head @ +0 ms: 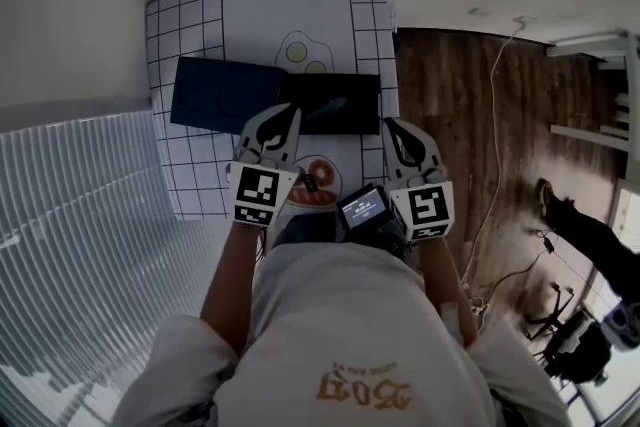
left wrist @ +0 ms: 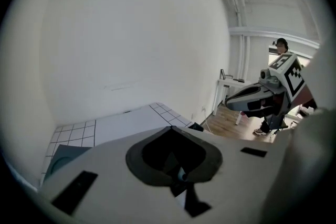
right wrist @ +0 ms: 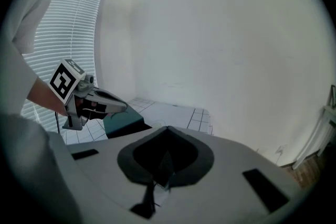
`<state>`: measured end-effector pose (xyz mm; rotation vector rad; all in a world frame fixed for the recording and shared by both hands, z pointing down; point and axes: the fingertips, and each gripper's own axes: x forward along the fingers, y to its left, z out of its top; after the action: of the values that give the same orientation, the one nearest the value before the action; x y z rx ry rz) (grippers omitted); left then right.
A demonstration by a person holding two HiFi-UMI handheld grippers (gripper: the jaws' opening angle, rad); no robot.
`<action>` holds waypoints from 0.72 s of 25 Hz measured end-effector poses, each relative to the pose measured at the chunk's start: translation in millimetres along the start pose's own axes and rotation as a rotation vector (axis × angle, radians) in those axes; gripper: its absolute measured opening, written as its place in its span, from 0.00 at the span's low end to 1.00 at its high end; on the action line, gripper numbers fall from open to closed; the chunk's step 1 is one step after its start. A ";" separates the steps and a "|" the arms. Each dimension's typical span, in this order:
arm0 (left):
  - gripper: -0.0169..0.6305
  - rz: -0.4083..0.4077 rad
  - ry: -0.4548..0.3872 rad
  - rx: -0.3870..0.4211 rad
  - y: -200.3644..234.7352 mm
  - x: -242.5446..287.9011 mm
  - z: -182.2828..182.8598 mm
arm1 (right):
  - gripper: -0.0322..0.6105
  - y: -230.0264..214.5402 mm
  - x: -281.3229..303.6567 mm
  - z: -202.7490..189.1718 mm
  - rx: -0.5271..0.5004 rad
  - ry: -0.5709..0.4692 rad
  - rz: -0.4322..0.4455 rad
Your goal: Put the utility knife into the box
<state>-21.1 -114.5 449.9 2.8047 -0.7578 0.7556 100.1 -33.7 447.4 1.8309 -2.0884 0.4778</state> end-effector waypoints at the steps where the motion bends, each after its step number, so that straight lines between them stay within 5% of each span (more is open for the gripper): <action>1: 0.04 0.008 -0.016 -0.008 1.4 -6.7 4.6 | 0.06 0.7 -2.1 6.0 -0.005 -0.009 -0.003; 18: 0.04 0.251 -0.287 -0.042 30.1 -106.6 82.9 | 0.06 11.9 -32.3 117.9 -0.062 -0.263 -0.023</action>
<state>-80.1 -115.5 324.7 2.8459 -1.1738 0.3626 89.9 -56.9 327.2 1.9694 -2.2170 0.1703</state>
